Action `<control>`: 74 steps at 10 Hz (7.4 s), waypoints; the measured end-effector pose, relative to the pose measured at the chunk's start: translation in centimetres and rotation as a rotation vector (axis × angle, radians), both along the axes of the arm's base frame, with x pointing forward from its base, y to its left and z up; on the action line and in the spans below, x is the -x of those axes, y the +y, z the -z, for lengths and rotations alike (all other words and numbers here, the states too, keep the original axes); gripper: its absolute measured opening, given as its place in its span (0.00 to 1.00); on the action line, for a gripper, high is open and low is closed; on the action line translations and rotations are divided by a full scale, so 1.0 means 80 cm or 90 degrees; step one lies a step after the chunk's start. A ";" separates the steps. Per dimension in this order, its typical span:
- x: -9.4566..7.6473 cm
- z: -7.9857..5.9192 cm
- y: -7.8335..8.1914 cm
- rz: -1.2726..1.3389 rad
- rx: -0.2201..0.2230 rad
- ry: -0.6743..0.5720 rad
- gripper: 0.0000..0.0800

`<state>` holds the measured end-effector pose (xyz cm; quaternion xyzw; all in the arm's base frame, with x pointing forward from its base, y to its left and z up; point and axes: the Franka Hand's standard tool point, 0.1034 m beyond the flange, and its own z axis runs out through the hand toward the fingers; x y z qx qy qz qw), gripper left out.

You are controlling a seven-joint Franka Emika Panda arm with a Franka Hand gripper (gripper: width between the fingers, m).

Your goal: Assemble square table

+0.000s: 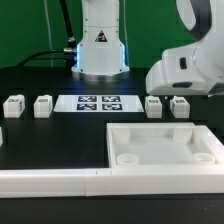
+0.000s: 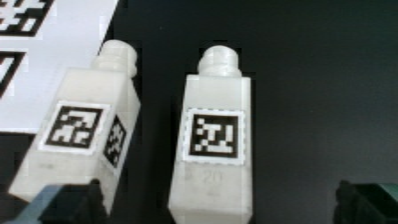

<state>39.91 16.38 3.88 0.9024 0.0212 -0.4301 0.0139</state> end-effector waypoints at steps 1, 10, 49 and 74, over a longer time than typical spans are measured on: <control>0.003 0.000 -0.001 -0.003 0.001 0.023 0.81; 0.035 0.036 0.013 0.009 0.006 0.043 0.81; -0.254 -0.167 -0.094 -0.006 -0.112 -0.848 0.36; -0.270 -0.049 -0.054 0.018 -0.077 -0.878 0.46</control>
Offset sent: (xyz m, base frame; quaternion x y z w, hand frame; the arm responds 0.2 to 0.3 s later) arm -0.0126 0.0143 -0.0072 0.0039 -0.0252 0.0330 0.9991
